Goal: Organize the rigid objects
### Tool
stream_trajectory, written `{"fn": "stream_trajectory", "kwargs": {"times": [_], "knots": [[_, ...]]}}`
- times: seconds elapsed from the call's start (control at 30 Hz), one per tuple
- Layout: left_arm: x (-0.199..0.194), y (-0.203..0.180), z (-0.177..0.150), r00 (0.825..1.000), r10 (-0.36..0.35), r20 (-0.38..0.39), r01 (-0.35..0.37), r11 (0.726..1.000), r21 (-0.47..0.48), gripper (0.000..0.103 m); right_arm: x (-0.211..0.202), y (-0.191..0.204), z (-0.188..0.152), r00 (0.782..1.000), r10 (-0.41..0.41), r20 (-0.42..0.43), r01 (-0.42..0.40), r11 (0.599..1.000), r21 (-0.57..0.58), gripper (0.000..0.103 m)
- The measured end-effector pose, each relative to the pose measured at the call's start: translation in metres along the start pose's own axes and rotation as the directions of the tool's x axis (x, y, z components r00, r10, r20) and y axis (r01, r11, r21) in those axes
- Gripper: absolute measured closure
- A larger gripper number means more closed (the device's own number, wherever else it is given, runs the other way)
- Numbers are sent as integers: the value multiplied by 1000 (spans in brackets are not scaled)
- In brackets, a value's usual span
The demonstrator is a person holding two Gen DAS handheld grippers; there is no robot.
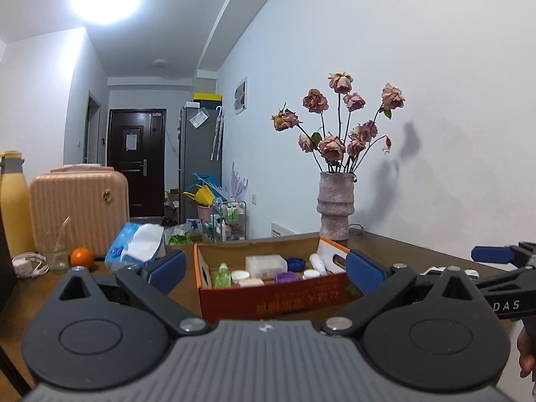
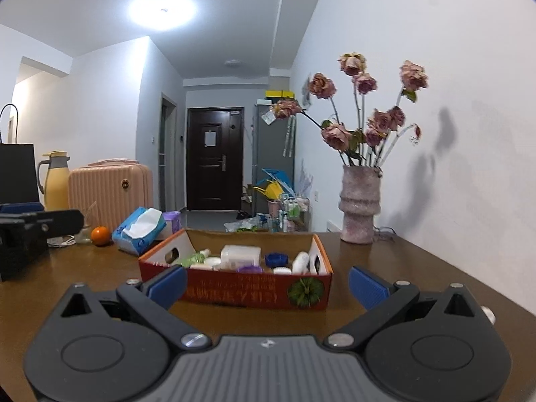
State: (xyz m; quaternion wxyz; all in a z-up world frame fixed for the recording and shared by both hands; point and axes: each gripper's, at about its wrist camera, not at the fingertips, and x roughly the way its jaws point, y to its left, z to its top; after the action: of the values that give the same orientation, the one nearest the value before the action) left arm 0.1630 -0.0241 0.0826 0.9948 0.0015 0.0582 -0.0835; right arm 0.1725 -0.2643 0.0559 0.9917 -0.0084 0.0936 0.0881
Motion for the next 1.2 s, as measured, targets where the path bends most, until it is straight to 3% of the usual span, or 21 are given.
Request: {"fn": "stream_trajectory", "kwargs": {"times": [0.13, 0.23, 0.4, 0.53, 0.7, 1.2], "knots": [[-35, -6, -13, 1000, -25, 11, 25, 999, 27, 0, -41, 4, -19, 999, -38, -1, 38, 999, 39, 0], [-63, -12, -21, 999, -31, 16, 31, 999, 23, 0, -72, 10, -25, 998, -57, -1, 57, 998, 7, 0], [-122, -15, -52, 997, -77, 24, 76, 997, 25, 0, -125, 17, -43, 993, -95, 69, 93, 995, 19, 0], [-156, -24, -73, 998, 23, 66, -27, 997, 73, 0, -160, 30, -68, 985, -138, 105, 135, 990, 35, 0], [-162, -29, -77, 997, 41, 67, -46, 996, 75, 0, -178, 41, -84, 994, -80, 71, 75, 995, 69, 0], [-160, -25, -81, 999, 21, 33, -23, 998, 50, 0, -172, 47, -78, 995, -77, 62, 76, 997, 28, 0]]}}
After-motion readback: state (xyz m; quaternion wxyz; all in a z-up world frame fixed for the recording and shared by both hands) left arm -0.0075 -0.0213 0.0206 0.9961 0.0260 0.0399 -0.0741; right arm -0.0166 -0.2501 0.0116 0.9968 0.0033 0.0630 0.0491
